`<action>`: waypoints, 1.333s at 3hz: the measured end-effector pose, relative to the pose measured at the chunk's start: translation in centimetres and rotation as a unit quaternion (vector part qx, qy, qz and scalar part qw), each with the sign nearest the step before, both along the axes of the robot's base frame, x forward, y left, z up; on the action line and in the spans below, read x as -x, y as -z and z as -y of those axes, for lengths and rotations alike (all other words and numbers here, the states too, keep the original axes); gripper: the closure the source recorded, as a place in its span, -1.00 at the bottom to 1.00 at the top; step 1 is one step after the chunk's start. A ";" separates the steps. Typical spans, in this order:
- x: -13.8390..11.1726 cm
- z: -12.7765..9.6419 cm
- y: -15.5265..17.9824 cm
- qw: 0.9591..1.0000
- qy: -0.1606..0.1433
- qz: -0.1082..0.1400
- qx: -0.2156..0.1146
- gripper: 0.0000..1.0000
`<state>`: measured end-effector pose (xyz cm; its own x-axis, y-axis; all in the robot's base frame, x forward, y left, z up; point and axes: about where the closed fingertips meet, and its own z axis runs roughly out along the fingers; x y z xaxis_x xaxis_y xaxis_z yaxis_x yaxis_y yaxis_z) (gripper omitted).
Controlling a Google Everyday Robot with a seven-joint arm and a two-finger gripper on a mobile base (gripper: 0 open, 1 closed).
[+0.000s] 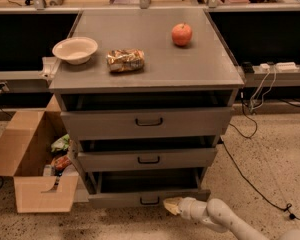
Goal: Close bottom drawer
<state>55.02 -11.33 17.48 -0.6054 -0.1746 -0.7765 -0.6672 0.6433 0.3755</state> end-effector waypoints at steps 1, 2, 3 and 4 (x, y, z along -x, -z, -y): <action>0.3 2.1 -0.3 0.999 0.036 -0.004 0.001 1.00; -0.7 3.8 -0.5 0.998 0.067 0.002 0.001 1.00; -1.9 4.7 -0.4 0.996 0.083 0.012 -0.002 1.00; -1.9 4.7 -0.4 0.996 0.083 0.012 -0.002 1.00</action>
Offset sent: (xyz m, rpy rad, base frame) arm 0.0207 -0.0677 0.0084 -0.0092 -0.0227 -0.2161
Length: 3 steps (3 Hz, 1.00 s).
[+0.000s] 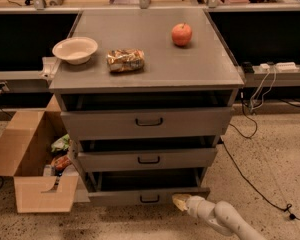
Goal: Close bottom drawer
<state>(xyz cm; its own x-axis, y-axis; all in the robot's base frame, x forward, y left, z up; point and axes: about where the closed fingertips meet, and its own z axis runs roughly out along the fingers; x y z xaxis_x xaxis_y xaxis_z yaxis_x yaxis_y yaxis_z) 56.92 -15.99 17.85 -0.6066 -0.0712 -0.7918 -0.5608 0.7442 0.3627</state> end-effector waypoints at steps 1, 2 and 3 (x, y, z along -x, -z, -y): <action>-1.0 0.7 -0.1 1.000 0.012 0.009 -0.001 1.00; -1.0 0.7 -0.1 1.000 0.012 0.009 -0.001 1.00; -1.9 1.1 -0.3 1.000 0.020 0.017 0.000 1.00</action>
Offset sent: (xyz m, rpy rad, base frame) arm 0.0842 -0.0505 0.0124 -0.0116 -0.1356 -0.1506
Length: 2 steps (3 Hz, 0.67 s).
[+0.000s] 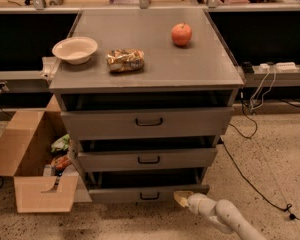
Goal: Close bottom drawer
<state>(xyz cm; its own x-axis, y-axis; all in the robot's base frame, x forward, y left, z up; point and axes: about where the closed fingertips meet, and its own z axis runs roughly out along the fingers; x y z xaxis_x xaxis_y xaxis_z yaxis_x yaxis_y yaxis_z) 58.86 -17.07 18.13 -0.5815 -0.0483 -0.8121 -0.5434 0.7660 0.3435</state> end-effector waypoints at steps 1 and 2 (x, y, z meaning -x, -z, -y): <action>-0.5 0.1 -0.1 1.000 0.004 0.005 0.000 1.00; -0.5 0.2 -0.1 1.000 0.004 0.005 0.000 1.00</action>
Offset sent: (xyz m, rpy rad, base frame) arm 0.1216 -0.0194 0.0127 -0.0094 -0.1226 -0.0912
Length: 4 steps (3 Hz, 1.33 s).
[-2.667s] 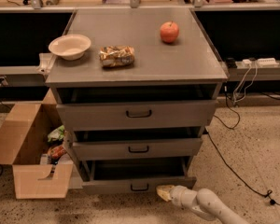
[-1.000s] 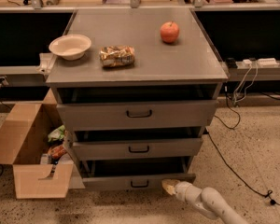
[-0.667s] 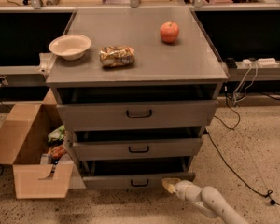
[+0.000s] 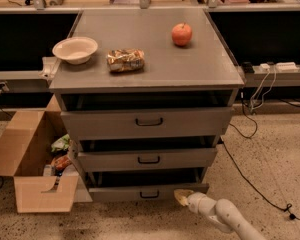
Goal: Close bottom drawer
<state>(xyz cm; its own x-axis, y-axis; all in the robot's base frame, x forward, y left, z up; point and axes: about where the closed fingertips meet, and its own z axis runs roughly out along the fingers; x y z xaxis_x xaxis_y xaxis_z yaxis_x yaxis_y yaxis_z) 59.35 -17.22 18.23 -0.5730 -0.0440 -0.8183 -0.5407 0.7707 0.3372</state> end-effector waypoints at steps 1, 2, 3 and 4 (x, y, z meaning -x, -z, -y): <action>1.4 0.3 0.2 1.000 0.011 -0.012 0.013 1.00; 3.2 1.6 0.8 0.998 0.048 -0.030 0.028 1.00; 3.7 3.8 1.0 0.994 0.099 -0.028 0.046 1.00; 2.8 5.3 0.9 0.990 0.131 -0.012 0.050 1.00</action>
Offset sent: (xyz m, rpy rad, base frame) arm -0.0557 -0.0467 -0.0176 -0.1141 0.1082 -0.2329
